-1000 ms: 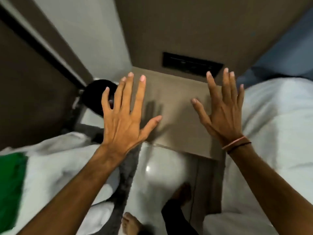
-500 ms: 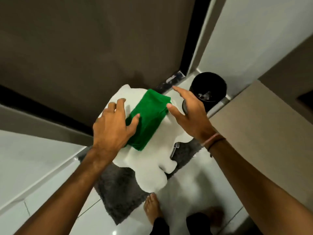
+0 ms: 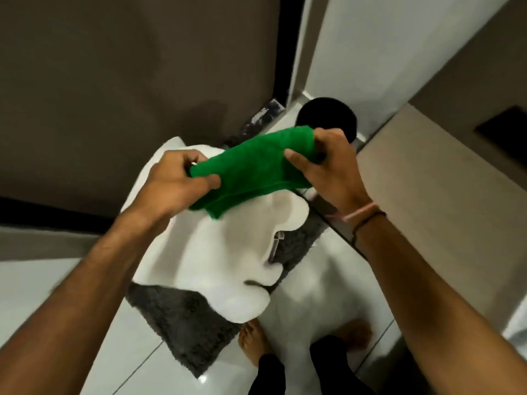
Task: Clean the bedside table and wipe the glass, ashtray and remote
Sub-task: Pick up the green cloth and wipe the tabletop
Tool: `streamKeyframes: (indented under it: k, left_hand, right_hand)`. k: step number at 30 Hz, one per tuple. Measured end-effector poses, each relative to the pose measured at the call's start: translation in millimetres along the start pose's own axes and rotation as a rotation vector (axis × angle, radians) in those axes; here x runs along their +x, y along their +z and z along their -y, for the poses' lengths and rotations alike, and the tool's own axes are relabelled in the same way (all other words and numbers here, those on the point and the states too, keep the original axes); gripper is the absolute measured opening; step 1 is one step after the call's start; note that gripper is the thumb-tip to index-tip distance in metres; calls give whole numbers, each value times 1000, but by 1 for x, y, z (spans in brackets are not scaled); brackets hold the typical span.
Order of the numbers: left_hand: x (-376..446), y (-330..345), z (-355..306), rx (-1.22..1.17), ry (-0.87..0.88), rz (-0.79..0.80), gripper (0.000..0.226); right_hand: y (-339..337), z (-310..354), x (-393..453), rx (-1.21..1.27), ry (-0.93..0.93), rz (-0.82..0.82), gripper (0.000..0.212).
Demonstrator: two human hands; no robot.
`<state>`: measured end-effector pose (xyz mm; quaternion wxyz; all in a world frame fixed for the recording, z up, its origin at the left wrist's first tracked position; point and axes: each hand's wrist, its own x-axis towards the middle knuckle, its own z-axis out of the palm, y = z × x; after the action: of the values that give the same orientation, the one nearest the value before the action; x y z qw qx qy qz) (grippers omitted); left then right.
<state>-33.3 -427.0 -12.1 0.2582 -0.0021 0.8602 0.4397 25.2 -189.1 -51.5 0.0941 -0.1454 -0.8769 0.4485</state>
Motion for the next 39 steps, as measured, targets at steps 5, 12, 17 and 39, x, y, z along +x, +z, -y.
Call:
streamKeyframes:
  k: [5, 12, 17, 39]
  left_hand:
    - [30, 137, -89, 32, 178, 306, 21]
    - [1, 388, -114, 335, 378, 561, 45]
    - [-24, 506, -95, 685, 599, 492, 53]
    - [106, 671, -169, 1174, 881, 514, 60]
  right_hand:
    - [-110, -118, -61, 438, 452, -206, 20]
    - [-220, -275, -192, 353, 986, -545, 14]
    - [-251, -334, -250, -216, 1053, -395, 51]
    - [-315, -489, -94, -567, 758, -115, 58]
